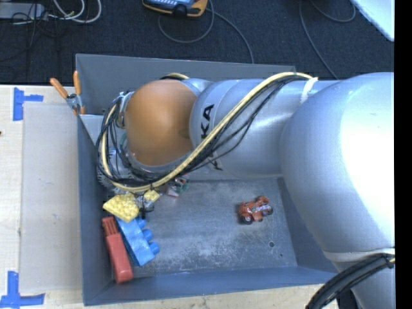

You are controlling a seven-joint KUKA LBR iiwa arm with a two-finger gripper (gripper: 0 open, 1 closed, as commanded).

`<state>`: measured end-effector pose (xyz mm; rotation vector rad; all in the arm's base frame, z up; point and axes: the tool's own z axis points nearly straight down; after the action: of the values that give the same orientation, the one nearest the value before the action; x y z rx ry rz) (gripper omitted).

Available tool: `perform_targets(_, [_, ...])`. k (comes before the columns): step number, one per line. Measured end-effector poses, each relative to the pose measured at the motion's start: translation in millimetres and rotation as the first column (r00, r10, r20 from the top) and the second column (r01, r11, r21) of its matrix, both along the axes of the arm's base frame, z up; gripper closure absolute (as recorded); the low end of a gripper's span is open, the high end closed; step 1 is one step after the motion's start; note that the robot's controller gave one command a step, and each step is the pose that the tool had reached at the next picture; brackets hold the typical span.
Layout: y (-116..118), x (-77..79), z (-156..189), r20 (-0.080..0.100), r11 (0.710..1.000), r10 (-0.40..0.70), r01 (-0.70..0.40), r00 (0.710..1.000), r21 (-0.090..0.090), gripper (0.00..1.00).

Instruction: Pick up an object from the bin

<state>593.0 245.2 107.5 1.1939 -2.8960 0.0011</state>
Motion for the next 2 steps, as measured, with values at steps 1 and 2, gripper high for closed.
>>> perform_targets(1, [0, -0.4, 23, -0.002, 1.0, -0.002, 0.002, 1.0, -0.001, 1.0])
perform_targets(2, [1, 0.9, 46, 0.004, 1.0, -0.002, 0.002, 1.0, 0.002, 1.0])
